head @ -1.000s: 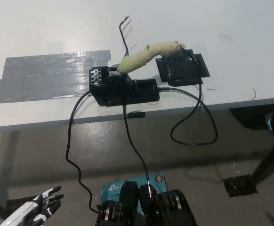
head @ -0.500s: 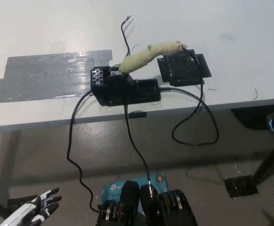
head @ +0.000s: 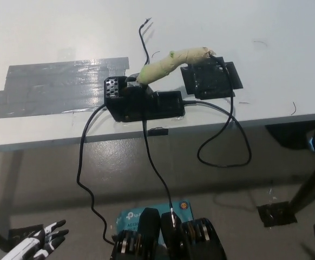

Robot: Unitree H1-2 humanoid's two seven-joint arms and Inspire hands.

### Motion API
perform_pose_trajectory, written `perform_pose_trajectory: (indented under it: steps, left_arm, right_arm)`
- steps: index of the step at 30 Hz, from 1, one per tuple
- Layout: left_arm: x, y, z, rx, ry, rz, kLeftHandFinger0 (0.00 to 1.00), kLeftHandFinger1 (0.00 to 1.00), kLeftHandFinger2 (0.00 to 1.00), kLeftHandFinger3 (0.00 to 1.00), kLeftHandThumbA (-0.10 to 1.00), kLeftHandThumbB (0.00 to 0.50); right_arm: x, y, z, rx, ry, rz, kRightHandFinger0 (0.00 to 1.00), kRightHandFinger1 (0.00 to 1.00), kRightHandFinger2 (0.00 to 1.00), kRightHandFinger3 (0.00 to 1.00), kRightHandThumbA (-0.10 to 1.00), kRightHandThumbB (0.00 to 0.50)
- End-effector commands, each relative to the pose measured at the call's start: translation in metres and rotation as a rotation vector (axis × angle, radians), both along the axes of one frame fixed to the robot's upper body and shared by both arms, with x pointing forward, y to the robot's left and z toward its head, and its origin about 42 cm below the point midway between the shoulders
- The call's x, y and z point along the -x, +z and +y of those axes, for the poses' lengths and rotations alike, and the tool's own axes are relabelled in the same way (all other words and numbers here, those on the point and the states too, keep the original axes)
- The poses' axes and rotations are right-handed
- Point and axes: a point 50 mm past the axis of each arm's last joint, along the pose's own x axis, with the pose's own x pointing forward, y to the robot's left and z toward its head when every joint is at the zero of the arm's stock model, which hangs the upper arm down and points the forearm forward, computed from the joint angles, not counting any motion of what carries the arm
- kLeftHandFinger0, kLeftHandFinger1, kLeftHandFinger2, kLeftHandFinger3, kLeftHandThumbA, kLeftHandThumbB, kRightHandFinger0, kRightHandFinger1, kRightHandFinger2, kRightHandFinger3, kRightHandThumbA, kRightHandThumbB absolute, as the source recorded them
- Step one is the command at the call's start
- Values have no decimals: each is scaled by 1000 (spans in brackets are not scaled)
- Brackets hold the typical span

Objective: The robot uses its right hand to grab and lift the soldering gun kept on the middle of the table and puts it in its base

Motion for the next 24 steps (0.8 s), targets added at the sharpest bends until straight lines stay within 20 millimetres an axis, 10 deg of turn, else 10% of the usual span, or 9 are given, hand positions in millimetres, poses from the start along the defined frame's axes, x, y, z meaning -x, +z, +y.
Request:
perform_pose_trajectory:
  steps: [1,24]
  left_arm:
    - [1,11,6,-10,0,-17,1000,1000,1000,1000,759,266]
    - [6,10,11,-17,10,-15,1000,1000,1000,1000,766,263]
  right_arm:
    - [-3,8,-9,37,0,-27,695,946,1000,1000,192,324]
    - [-6,7,-3,46,24,-2,772,944,1000,1000,195,319]
